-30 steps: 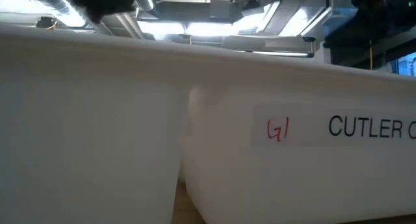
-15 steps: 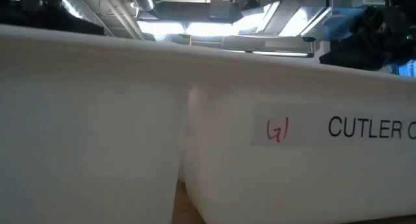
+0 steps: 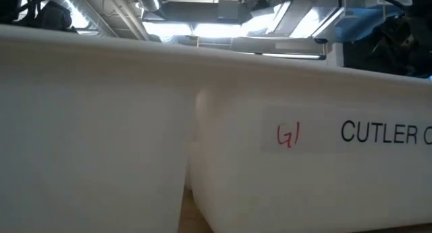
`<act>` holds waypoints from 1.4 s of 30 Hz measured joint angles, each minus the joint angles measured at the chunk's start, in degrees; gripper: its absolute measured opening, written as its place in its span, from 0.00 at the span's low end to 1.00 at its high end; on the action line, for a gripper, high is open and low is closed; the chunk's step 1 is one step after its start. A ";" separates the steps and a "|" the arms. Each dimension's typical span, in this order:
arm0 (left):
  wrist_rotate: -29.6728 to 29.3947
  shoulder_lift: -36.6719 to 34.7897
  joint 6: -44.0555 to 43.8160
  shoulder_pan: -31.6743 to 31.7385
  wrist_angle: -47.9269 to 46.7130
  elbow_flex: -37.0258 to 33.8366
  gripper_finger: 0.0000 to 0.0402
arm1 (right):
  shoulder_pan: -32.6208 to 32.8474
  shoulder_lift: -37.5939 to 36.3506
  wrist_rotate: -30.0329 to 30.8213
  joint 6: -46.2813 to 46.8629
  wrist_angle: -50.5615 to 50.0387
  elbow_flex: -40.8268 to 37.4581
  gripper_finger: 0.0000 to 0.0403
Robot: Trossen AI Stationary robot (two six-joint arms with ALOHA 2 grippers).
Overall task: Sort silverware
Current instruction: Return to Home Position
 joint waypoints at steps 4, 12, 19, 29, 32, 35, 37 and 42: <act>-0.04 0.00 0.56 -0.01 -0.06 0.00 0.31 | 0.00 -0.06 0.55 -0.19 -0.03 -0.04 0.31; -0.04 0.00 1.69 -0.03 -0.10 0.00 0.31 | -0.04 0.68 -0.07 -0.04 -0.11 -0.11 0.31; -0.04 0.00 1.69 -0.05 -0.14 0.00 0.31 | -0.04 0.64 -0.09 -0.04 -0.09 -0.15 0.31; -0.04 0.00 1.69 -0.05 -0.19 0.00 0.31 | -0.04 0.64 -0.12 -0.06 -0.11 -0.22 0.31; -0.04 0.00 1.69 -0.05 -0.19 0.00 0.31 | -0.04 0.64 -0.12 -0.03 -0.11 -0.22 0.31; -0.04 0.00 1.69 -0.05 -0.19 0.00 0.31 | -0.04 0.64 -0.12 -0.03 -0.11 -0.22 0.31; -0.04 0.00 1.69 -0.05 -0.21 0.00 0.31 | -0.04 0.64 -0.13 -0.03 -0.11 -0.22 0.31; -0.04 0.00 1.69 -0.05 -0.21 0.00 0.31 | -0.04 0.64 -0.14 -0.03 -0.11 -0.24 0.31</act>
